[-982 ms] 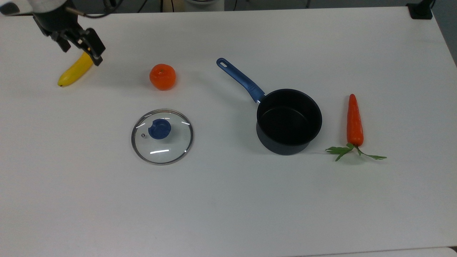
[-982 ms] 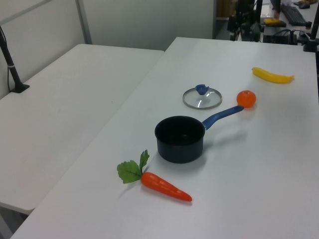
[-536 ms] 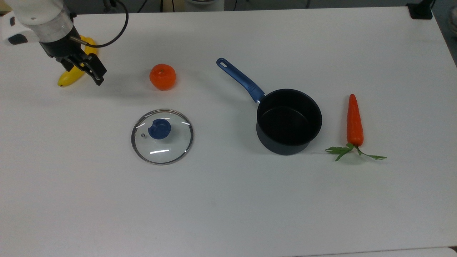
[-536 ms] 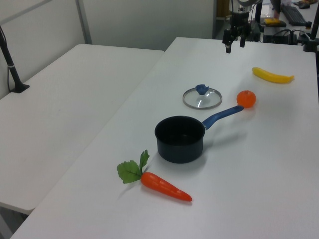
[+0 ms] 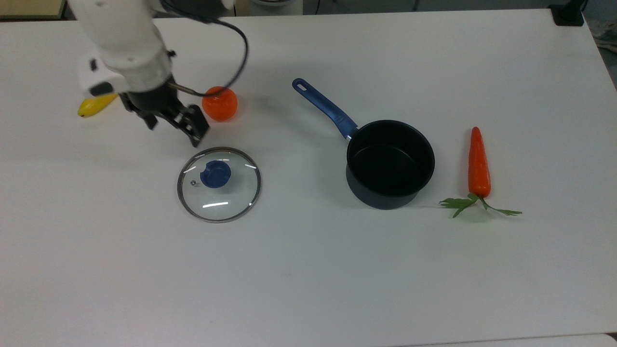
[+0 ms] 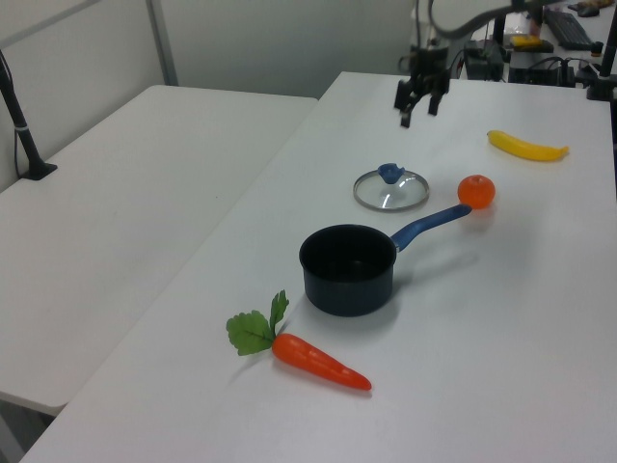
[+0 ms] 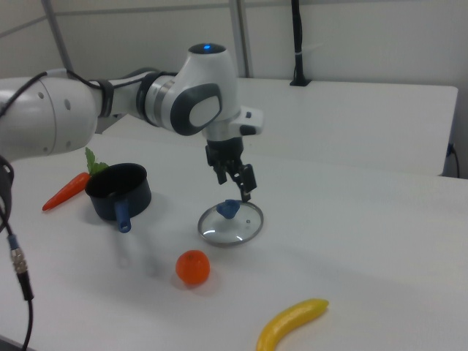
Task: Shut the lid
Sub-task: 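Lower the gripper onto the blue knob and close on it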
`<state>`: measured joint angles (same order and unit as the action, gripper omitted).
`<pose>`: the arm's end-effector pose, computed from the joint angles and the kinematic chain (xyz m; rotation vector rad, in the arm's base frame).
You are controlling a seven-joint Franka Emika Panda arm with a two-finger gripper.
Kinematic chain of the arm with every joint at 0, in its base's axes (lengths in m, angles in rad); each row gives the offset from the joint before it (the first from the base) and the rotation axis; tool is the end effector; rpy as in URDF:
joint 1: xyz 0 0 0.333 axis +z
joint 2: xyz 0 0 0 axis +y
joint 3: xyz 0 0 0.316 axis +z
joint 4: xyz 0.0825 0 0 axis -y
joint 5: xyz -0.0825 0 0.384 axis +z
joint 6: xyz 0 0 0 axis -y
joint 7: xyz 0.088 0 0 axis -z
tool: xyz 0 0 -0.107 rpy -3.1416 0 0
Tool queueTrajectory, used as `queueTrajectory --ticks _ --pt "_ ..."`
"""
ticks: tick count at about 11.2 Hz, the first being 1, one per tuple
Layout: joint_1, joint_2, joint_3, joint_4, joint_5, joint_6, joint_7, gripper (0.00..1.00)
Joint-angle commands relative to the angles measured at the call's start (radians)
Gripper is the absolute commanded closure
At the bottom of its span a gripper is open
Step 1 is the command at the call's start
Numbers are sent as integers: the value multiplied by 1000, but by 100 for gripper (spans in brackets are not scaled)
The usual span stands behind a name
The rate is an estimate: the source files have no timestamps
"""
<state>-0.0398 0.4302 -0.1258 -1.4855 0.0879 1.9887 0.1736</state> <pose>0.6848 -0.0955 0.4352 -3.0595 0.5543 -0.1189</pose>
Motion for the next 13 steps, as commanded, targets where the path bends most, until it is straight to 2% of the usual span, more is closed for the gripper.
queueTrajectory --ticks 1,4,11,13 --pt "83 77 -11 -6 -11 116 101 0" --pt "115 111 -11 -7 -16 177 116 0" --pt "107 113 -11 -12 -42 176 83 0" --pt "112 122 -11 -15 -42 174 72 3"
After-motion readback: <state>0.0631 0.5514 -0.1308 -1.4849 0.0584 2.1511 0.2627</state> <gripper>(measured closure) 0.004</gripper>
